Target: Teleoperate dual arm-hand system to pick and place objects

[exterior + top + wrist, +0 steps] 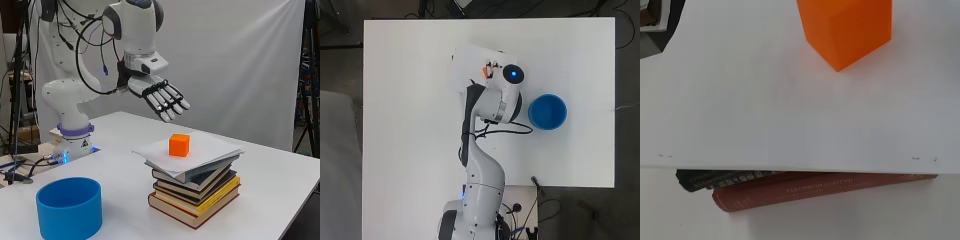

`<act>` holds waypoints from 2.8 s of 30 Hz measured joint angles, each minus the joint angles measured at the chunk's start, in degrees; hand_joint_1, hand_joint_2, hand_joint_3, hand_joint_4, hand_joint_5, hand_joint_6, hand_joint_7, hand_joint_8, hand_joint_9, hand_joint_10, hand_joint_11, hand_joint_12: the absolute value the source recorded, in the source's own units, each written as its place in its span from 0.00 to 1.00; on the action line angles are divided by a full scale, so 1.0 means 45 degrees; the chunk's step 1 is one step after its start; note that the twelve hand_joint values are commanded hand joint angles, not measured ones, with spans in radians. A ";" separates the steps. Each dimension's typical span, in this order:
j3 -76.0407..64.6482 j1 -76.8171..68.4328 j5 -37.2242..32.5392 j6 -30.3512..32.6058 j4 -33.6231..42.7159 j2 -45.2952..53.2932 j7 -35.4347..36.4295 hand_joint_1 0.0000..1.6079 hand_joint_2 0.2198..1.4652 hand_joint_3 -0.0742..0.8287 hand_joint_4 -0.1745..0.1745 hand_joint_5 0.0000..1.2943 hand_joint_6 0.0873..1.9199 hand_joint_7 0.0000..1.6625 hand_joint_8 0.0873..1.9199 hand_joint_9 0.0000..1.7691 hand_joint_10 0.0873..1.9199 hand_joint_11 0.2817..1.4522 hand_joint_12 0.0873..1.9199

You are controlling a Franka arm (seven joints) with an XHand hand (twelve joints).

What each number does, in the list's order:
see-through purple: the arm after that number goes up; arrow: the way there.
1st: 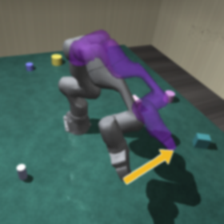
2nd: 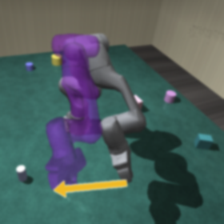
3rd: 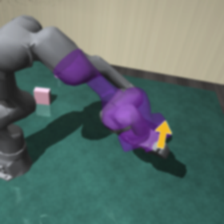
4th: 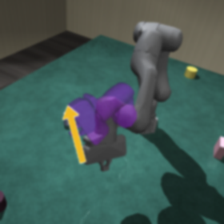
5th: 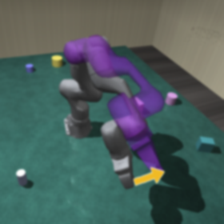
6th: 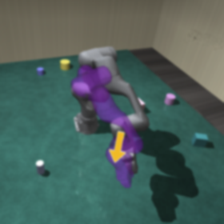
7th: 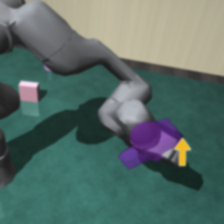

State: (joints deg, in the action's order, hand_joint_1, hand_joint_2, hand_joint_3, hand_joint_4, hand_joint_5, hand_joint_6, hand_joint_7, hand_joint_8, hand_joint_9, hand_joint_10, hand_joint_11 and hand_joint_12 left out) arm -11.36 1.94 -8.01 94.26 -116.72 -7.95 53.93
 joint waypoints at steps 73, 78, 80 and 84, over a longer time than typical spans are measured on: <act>-0.3524 0.0475 0.1764 0.1256 0.0942 -0.1757 0.3014 0.58 0.79 0.08 1.00 0.62 0.64 0.86 1.00 0.92 1.00 0.79 0.92; -0.5124 0.0795 0.0758 0.1780 0.1078 -0.0077 0.4054 0.59 0.79 0.08 1.00 0.62 0.64 0.86 1.00 0.93 1.00 0.82 0.91; -0.5501 0.0870 0.0127 0.1947 0.0887 0.0420 0.4225 0.59 0.79 0.09 1.00 0.61 0.66 0.86 1.00 0.92 1.00 0.82 0.91; -0.5692 0.1015 -0.0230 0.2319 0.0214 0.0628 0.4110 0.58 0.80 0.09 1.00 0.61 0.67 0.85 1.00 0.91 1.00 0.83 0.91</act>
State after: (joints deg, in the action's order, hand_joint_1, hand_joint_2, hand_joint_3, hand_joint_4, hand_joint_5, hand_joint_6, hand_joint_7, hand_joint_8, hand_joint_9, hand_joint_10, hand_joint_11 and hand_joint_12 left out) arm -36.98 6.50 -9.04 104.69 -115.75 -5.13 72.42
